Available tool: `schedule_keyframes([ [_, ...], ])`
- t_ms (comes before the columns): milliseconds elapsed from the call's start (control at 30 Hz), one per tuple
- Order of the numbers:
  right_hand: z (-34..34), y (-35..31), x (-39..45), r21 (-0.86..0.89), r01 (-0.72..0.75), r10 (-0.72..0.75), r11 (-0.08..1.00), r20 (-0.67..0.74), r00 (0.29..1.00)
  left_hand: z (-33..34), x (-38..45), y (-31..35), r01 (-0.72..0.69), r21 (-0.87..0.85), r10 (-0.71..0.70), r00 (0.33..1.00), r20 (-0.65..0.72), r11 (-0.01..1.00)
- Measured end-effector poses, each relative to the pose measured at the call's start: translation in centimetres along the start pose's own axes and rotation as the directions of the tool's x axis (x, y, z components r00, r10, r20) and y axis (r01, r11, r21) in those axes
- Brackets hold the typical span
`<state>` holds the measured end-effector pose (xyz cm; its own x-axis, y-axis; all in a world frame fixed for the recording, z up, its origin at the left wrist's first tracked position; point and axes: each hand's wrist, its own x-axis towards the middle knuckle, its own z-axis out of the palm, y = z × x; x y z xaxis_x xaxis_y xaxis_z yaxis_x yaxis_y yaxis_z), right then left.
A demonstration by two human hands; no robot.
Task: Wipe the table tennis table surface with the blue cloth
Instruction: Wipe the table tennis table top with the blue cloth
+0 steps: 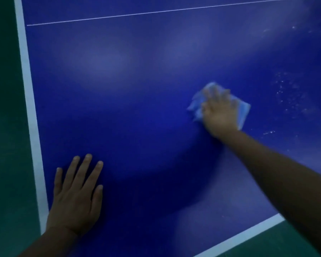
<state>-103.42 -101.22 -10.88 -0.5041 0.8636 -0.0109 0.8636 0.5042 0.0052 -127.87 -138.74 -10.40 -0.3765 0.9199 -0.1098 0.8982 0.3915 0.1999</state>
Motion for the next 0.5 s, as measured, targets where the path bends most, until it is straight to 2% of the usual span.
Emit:
schedule_keyframes([
  [33, -0.6, 3.4, 1.0, 0.026, -0.204, 0.203, 0.979, 0.027, 0.979, 0.0, 0.0, 0.0, -0.007, -0.003, 0.007, 1.000, -0.004, 1.000],
  [67, -1.4, 5.7, 1.6, 0.069, -0.396, 0.391, 0.916, 0.078, 0.917, 0.0, 0.0, 0.1, -0.012, -0.008, 0.012, 1.000, -0.012, 1.000],
  [100, -2.4, 6.6, 1.9, 0.103, -0.532, 0.518, 0.841, 0.136, 0.845, 0.0, 0.0, 0.0, -0.016, -0.011, 0.015, 1.000, -0.018, 1.000],
  [133, -2.6, 6.3, 1.9, 0.111, -0.583, 0.564, 0.805, 0.159, 0.810, 0.1, 0.0, -0.1, -0.016, -0.011, 0.015, 1.000, -0.017, 1.000],
  [167, -2.7, 4.8, 1.7, 0.108, -0.549, 0.531, 0.829, 0.155, 0.833, 0.1, 0.0, -0.1, -0.012, -0.010, 0.012, 1.000, -0.013, 1.000],
  [233, -1.9, 0.2, -0.1, 0.094, -0.277, 0.267, 0.956, 0.107, 0.958, 0.0, 0.0, 0.0, -0.008, -0.013, 0.008, 1.000, -0.011, 1.000],
  [267, -1.3, -2.4, -1.9, 0.066, -0.087, 0.081, 0.994, 0.092, 0.992, 0.1, 0.0, 0.1, -0.010, -0.014, 0.010, 1.000, -0.011, 1.000],
  [300, -1.0, -5.0, -4.8, 0.039, 0.112, -0.115, 0.993, 0.083, 0.990, 0.1, -0.1, 0.0, -0.010, -0.014, 0.010, 1.000, -0.010, 1.000],
  [333, -0.8, -7.0, -8.8, 0.028, 0.307, -0.308, 0.951, 0.078, 0.948, 0.2, -0.1, 0.1, -0.009, -0.016, 0.009, 1.000, -0.010, 1.000],
  [400, -1.2, -8.4, -17.3, 0.062, 0.598, -0.601, 0.799, 0.124, 0.790, 0.2, -0.2, 0.0, -0.005, -0.022, 0.005, 1.000, -0.013, 1.000],
  [433, -1.4, -7.5, -19.7, 0.077, 0.689, -0.692, 0.721, 0.148, 0.707, 0.2, -0.2, 0.0, -0.002, -0.027, 0.002, 1.000, -0.011, 1.000],
  [467, -1.5, -5.9, -20.4, 0.077, 0.730, -0.731, 0.679, 0.167, 0.662, 0.1, -0.1, 0.1, -0.001, -0.035, 0.000, 1.000, -0.010, 0.999],
  [500, -1.4, -3.9, -19.5, 0.042, 0.719, -0.713, 0.694, 0.183, 0.677, 0.1, -0.1, 0.1, 0.001, -0.042, -0.002, 1.000, -0.012, 0.999],
])
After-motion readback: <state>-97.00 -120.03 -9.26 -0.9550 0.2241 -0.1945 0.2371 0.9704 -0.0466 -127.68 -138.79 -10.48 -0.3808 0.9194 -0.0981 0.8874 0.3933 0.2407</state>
